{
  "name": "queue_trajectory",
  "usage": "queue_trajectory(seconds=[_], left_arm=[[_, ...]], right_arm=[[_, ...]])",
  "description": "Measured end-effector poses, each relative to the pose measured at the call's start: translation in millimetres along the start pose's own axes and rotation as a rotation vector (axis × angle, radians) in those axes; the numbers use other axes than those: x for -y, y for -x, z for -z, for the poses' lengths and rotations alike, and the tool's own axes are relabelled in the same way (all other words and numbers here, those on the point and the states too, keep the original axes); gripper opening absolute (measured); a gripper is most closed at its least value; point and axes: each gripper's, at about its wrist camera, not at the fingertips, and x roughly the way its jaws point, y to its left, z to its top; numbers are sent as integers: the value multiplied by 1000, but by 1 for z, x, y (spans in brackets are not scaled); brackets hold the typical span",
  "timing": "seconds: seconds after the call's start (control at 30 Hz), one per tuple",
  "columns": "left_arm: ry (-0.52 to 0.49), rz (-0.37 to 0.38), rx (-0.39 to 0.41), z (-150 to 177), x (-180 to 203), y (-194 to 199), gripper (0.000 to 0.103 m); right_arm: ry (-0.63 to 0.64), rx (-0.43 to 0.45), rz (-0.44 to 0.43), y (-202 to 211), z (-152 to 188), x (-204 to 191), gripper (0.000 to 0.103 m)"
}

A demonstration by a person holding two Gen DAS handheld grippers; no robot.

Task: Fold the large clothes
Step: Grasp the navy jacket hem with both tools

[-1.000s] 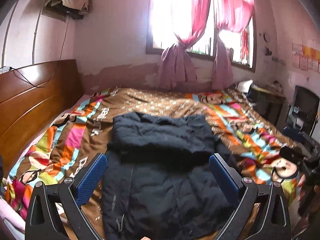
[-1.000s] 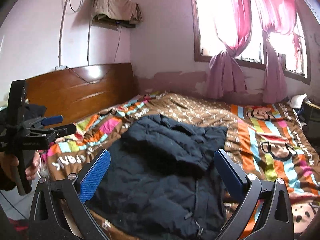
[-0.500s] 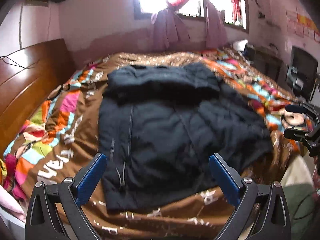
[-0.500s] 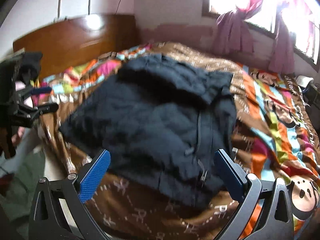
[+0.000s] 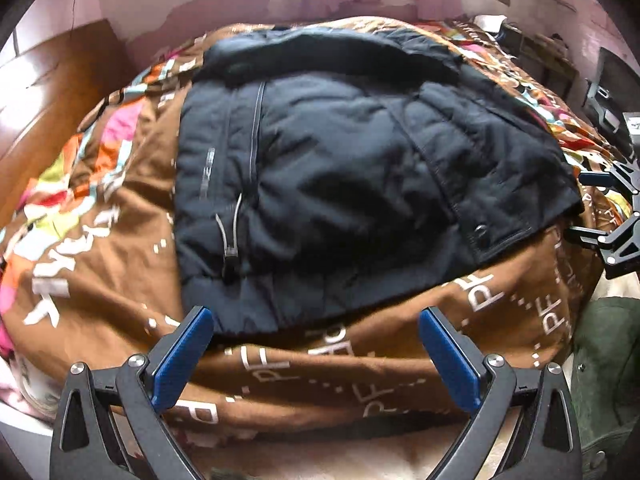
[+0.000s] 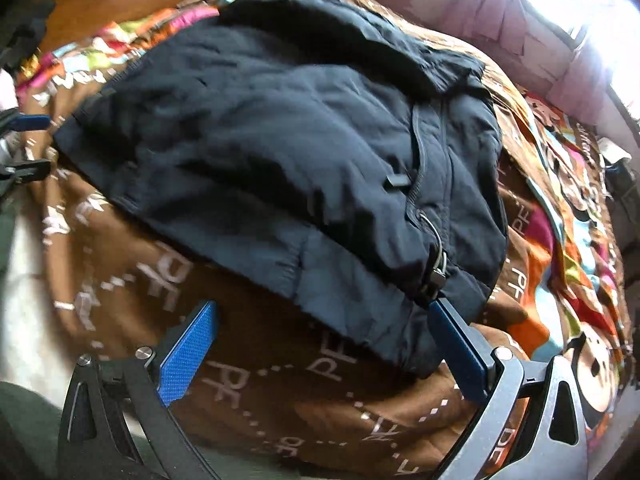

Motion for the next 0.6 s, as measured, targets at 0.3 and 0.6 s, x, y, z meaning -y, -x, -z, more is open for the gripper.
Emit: queue_trajectory(seconds=[0.3, 0.6], left_arm=[[40, 2, -35, 8, -6, -13, 103], [13, -17, 7, 4, -1, -7, 103]], right_arm=[[18, 1, 98, -22, -19, 3, 101], [34, 29, -51, 1, -67, 17, 42]])
